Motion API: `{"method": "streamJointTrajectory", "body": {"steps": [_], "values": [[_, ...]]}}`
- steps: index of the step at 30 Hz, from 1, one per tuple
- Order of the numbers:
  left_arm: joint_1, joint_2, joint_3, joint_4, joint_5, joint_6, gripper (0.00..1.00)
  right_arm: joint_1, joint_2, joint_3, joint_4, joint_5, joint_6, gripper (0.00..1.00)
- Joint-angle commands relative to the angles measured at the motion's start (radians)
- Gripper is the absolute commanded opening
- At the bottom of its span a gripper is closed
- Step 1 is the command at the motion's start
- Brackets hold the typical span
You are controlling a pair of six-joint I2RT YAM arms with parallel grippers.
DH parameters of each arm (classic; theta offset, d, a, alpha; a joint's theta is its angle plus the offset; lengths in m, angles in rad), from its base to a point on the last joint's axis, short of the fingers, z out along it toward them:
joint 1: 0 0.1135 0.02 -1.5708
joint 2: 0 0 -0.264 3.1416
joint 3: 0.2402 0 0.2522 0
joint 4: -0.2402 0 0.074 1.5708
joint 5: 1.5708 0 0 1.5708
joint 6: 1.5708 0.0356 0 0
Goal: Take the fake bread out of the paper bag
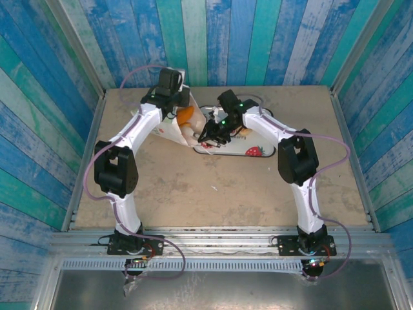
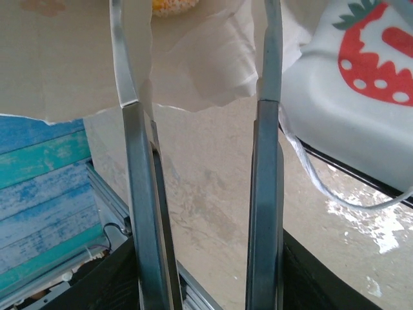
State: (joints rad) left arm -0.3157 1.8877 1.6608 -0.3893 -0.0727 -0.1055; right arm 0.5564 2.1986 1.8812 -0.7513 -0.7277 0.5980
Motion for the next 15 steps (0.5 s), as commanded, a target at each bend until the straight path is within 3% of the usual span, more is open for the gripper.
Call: {"method": "streamJointTrajectory", "body": {"steps": [1, 10, 15], "values": [[0.002, -0.106, -0.01, -0.014, 0.015, 0.004, 0.0, 0.002, 0.016, -0.001, 0.06, -0.036, 0.025, 0.49], [0.002, -0.109, -0.01, -0.013, 0.018, 0.002, 0.0, 0.003, 0.05, 0.007, 0.091, -0.037, 0.043, 0.48], [0.003, -0.105, -0.011, -0.011, 0.013, 0.001, 0.0, 0.002, 0.046, 0.005, 0.091, -0.032, 0.038, 0.38]]}}
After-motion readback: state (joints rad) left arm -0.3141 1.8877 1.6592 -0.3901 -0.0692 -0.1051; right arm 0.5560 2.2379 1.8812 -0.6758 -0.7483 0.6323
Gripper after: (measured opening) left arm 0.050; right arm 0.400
